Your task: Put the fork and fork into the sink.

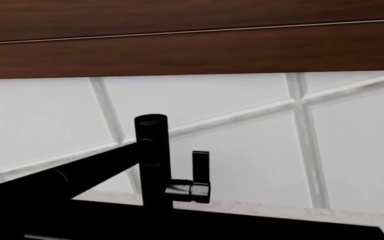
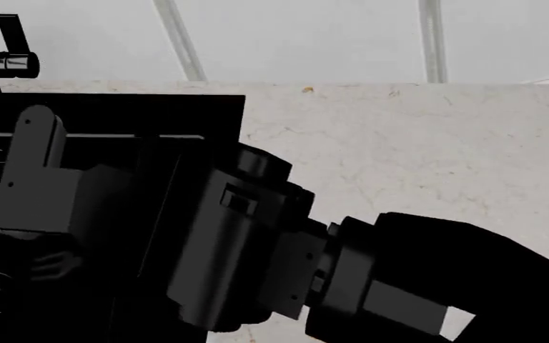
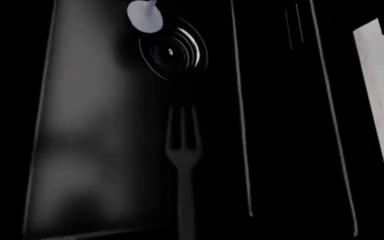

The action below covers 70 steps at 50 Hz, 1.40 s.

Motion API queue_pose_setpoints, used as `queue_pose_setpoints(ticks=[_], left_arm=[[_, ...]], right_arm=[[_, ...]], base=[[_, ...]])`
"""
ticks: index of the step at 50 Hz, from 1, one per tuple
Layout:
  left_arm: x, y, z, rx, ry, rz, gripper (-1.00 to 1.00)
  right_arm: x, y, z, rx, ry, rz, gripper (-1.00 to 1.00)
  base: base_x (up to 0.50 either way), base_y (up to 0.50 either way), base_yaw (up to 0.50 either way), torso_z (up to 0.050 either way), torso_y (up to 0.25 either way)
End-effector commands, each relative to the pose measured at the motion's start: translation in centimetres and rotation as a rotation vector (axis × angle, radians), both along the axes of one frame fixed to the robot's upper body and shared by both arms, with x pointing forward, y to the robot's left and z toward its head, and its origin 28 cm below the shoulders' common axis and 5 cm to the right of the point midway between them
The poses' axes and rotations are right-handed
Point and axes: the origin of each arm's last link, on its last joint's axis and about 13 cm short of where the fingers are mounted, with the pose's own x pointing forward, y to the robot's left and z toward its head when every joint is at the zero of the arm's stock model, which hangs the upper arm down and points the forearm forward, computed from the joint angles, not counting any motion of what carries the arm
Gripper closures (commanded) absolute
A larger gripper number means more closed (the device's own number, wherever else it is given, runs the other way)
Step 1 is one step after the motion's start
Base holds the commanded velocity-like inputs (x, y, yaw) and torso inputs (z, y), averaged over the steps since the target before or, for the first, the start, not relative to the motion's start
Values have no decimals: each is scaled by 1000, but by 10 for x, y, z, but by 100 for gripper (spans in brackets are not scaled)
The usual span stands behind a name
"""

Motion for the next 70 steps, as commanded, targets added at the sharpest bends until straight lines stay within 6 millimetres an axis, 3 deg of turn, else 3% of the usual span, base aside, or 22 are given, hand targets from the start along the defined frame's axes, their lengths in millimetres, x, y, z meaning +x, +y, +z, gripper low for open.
queue_pose_setpoints(ticks=[1,23,35,40,41,56,70], left_arm=[[1,-1,0,-1,1,-5,-100],[-4,-1,1,1,-3,-14,-100],[-2,-3,0,0,1,-21,-100],[-2,-2,-1,-2,2,-20,-100],[-2,-3,-2,-2,4,-20,-100],[-1,-4,-2,0,4,-23,-100],[1,-6,-2,10,5,-28,-100]], right_arm=[[-11,6,-13,-51,14,69,100],[-17,29,-48,-119,44,164,100],[-13,33,-56,-108,54,159,100],[-9,33,-50,-79,39,125,100],[-8,32,-47,-67,38,117,-100],[-10,24,-26,4,19,131,-100],[-13,-7,-2,84,-19,72,-100]], base=[[0,0,0,0,0],[0,0,0,0,0],[0,0,0,0,0],[0,0,0,0,0],[0,0,0,0,0],[0,0,0,0,0],[0,0,0,0,0]])
